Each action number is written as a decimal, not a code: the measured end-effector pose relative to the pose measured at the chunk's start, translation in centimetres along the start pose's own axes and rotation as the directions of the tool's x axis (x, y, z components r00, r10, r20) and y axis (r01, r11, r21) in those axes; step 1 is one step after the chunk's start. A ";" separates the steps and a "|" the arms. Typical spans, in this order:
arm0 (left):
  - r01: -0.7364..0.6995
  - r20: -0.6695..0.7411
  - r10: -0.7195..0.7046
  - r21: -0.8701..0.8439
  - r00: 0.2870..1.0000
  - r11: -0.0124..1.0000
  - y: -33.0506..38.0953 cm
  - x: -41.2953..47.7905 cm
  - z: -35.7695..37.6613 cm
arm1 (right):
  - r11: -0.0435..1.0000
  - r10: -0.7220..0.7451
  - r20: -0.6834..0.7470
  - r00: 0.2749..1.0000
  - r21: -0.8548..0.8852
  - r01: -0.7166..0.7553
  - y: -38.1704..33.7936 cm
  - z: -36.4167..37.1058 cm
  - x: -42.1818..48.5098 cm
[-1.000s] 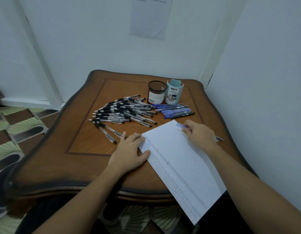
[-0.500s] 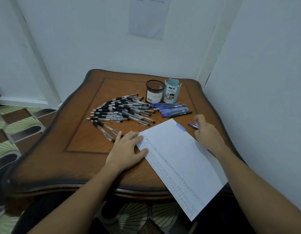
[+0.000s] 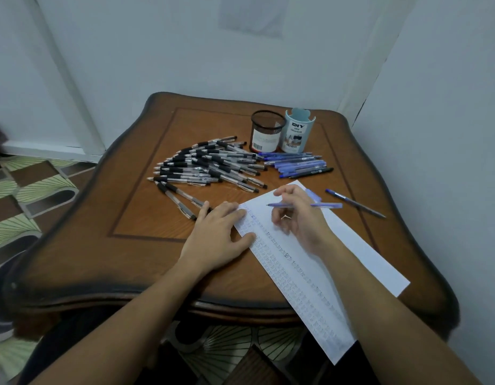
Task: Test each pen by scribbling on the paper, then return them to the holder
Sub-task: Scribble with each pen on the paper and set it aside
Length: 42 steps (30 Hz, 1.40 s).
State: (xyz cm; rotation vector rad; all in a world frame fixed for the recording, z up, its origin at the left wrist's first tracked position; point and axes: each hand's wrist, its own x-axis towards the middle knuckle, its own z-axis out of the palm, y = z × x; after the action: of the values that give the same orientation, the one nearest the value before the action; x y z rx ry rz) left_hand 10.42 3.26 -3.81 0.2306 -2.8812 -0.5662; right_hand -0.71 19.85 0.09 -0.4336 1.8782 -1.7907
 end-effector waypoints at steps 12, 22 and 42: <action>-0.023 -0.064 0.024 0.015 0.998 1.000 -0.6 0.4 0.9 | 0.965 -0.126 0.066 0.990 -0.225 0.138 2.4 2.1 3.7; -0.042 -0.094 0.042 -0.002 0.995 0.999 -0.7 0.2 1.1 | 0.968 -0.165 0.023 0.986 -0.187 0.166 3.9 2.3 4.0; -0.037 -0.065 0.037 0.000 0.997 0.999 -0.7 0.2 1.0 | 0.938 -0.204 -0.002 0.979 -0.287 0.195 3.6 2.3 3.6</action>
State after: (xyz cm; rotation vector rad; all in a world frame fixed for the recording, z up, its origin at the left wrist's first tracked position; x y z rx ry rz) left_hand 10.14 2.94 -4.95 0.1912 -2.8165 -0.5439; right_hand -1.97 16.21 -4.02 -0.7274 2.1933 -1.6596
